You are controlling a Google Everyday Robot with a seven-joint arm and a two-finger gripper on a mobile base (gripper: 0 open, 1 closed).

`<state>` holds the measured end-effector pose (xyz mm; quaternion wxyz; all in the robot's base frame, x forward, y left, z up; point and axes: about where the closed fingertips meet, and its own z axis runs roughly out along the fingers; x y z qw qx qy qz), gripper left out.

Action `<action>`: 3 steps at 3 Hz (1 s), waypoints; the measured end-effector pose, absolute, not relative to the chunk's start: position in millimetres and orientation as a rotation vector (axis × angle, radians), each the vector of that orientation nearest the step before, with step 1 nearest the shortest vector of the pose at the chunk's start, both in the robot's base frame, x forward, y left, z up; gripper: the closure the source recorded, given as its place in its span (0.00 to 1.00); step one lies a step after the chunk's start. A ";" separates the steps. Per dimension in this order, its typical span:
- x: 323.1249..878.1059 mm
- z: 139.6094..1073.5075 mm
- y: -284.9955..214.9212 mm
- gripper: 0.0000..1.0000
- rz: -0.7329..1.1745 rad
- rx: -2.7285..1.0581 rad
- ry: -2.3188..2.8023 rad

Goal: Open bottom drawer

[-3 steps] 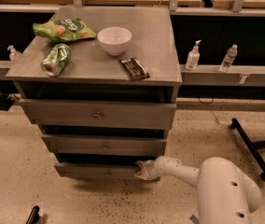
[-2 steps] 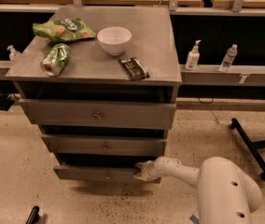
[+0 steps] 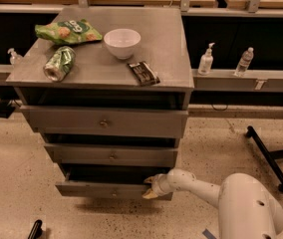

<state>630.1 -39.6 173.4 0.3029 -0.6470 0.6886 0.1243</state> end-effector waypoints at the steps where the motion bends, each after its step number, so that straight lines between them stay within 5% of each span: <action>1: 616.0 176.9 -36.3 0.18 0.380 -1.707 1.793; 3: 518.5 207.0 -18.7 0.17 0.675 -1.644 1.598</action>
Offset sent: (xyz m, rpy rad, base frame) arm -0.1396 0.0219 0.0494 0.3955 0.0551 0.2034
